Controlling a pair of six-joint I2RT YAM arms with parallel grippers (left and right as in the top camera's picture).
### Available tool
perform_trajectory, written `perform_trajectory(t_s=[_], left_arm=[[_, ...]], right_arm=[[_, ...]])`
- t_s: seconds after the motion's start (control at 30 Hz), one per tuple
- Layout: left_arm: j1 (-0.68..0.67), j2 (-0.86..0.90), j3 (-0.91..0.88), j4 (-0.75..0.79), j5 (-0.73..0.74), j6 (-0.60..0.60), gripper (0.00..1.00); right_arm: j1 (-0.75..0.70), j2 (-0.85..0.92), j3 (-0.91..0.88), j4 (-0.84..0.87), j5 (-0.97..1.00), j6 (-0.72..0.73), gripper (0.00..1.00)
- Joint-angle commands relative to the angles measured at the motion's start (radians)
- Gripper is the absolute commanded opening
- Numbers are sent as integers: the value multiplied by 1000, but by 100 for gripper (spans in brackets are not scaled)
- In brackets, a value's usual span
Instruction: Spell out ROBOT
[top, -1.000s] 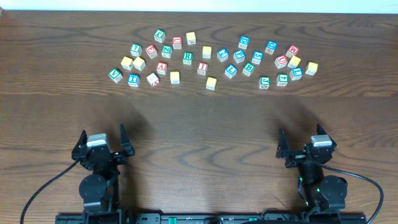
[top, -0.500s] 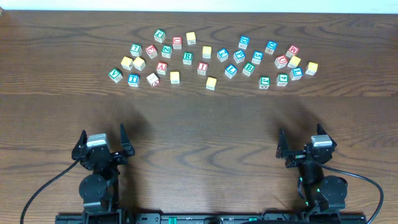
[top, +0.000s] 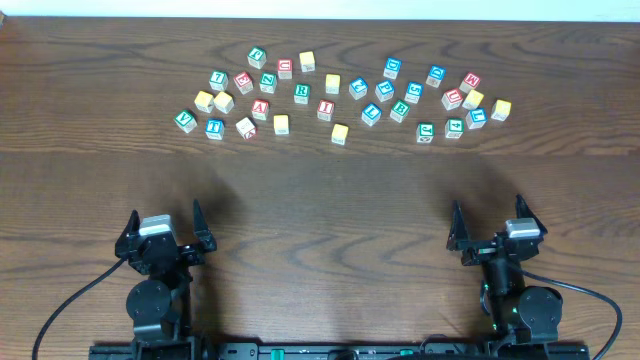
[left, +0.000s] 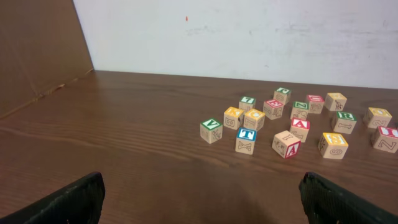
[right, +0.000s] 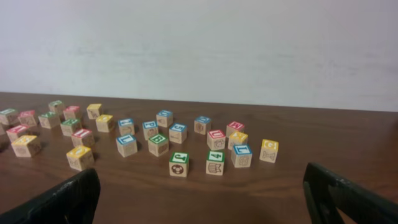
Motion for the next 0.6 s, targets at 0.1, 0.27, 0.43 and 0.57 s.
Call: perform_trajectory(t_s=[0.1,0.27,0.43,0.57], left_arm=[[5,-5,53,-17,-13,13,98],[5,28,96,-17,-13,13,99],[5,95,144,-16,-9,13,99],[5,190,216,-18,2,13,99]], right_arm=[[-7,-6,15,14,8,-11,99],[-7,-6,30,18,8,-11,99],[-7,-6,43,33,8,-11,99],[-7,-6,64,36,8,-11,99]])
